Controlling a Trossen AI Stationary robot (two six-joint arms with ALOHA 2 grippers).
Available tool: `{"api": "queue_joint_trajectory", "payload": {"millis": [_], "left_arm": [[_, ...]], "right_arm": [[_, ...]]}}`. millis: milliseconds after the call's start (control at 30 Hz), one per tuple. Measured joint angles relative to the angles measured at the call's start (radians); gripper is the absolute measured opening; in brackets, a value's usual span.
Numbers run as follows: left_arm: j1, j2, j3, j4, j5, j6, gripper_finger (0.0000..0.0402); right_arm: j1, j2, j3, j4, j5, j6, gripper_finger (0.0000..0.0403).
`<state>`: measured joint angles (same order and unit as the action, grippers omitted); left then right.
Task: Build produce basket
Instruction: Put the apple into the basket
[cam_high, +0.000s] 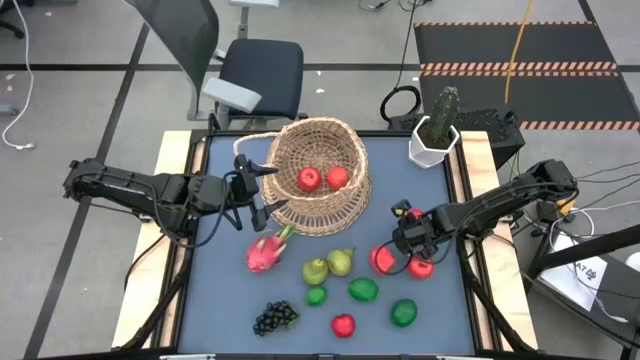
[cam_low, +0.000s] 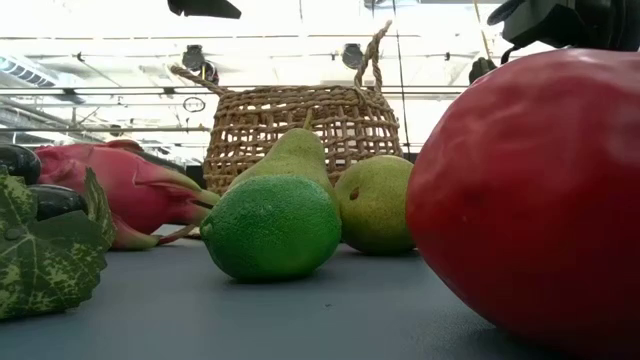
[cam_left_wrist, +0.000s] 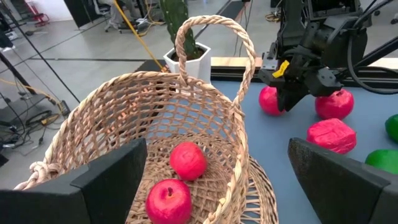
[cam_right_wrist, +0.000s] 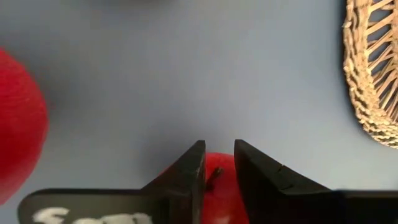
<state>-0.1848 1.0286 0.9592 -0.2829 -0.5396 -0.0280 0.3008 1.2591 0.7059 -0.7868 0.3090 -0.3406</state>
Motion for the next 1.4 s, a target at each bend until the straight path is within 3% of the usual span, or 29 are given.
{"api": "queue_joint_trajectory", "payload": {"millis": [900, 1400], "left_arm": [[0.0, 0.0, 0.0, 0.0, 0.0, 0.001, 0.039], [0.0, 0.0, 0.0, 0.002, 0.0, 0.001, 0.039]], "right_arm": [[0.049, 0.0, 0.0, -0.029, 0.039, 0.04, 0.0002], [0.048, -0.021, 0.001, 0.024, 0.126, 0.095, 0.0]]}}
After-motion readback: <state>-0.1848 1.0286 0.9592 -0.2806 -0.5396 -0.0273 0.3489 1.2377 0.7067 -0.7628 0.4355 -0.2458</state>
